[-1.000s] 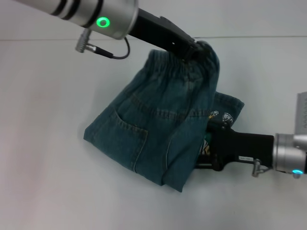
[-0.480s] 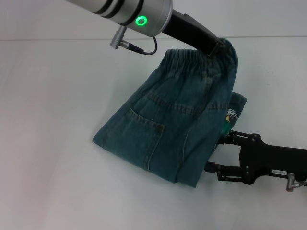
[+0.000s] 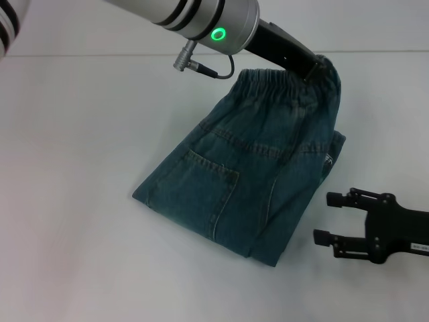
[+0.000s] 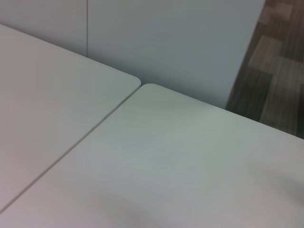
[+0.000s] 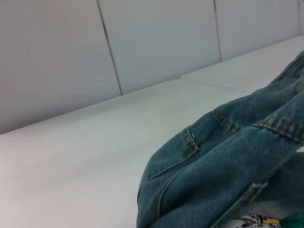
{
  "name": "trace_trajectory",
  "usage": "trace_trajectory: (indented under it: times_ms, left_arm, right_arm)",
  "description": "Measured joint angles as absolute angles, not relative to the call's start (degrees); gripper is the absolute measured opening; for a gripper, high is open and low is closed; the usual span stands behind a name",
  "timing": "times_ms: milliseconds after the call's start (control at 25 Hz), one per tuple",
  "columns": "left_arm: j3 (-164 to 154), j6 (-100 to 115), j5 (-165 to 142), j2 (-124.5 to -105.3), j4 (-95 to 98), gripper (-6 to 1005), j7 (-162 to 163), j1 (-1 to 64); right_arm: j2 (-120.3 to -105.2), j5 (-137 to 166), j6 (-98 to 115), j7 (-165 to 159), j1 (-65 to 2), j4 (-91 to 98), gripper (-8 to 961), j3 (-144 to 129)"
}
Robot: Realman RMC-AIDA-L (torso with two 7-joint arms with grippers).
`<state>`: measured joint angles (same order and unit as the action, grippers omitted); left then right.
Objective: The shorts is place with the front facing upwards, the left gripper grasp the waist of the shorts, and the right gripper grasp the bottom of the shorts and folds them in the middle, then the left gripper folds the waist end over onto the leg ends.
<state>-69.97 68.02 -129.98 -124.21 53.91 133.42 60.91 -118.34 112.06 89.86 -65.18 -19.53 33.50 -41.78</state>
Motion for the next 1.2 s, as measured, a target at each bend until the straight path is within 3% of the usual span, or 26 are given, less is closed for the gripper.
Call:
trace_trajectory:
  times_ms: [200,680,840,1200]
  left_arm:
    - [-70.8,66.4,-129.4,-124.47,53.2,49,133.4,60.9]
    - [-77.3,61.5,-123.4,-124.54,52.7,52,132.8,59.4]
    - [-77.4,59.9,-121.9,-124.37,52.9,246,132.7,58.6]
    - [-76.8,59.3,-121.7,-124.18,55.2,544,131.5,55.6]
  right_arm:
    - [-117.52,113.5,91.9,-66.2,-19.0,33.9,851,-41.3]
    - [-117.68,113.8,90.8,-66.5,-19.8,33.7,851,-41.3]
    - [-117.74,113.8,90.7,-66.5,-19.8,33.5,851,-41.4]
    - [-117.78,113.8,90.5,-66.6,-19.8,33.5,851,-41.0]
